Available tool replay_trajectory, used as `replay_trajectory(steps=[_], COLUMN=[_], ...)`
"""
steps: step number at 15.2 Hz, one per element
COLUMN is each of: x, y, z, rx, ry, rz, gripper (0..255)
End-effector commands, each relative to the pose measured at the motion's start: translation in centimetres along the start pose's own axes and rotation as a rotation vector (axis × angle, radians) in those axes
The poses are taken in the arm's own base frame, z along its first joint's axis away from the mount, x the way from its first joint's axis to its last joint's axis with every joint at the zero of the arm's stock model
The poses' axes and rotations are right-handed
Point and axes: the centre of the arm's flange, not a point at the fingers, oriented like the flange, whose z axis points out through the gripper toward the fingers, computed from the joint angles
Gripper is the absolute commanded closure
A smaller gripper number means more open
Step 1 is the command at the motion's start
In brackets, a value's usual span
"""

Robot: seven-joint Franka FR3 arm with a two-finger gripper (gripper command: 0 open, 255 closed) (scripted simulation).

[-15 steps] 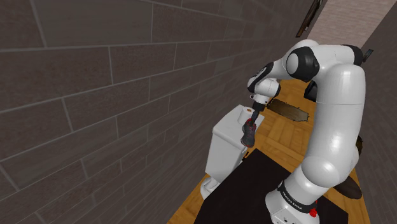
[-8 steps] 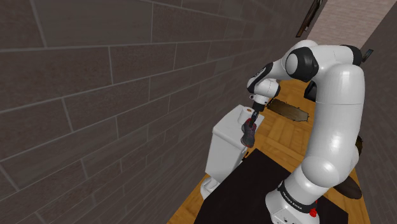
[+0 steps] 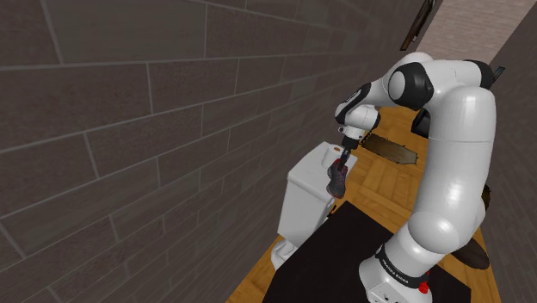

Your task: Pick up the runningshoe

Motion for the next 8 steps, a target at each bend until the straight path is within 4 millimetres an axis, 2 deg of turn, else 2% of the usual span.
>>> replay_trajectory(steps=[1, 8], x=[-0.2, -0.5], y=[-0.4, -1.4], z=[-0.9, -4.5], rx=[0.000, 0.000], ry=[0.000, 0.000], rz=[0.000, 0.000], gripper=[255, 255])
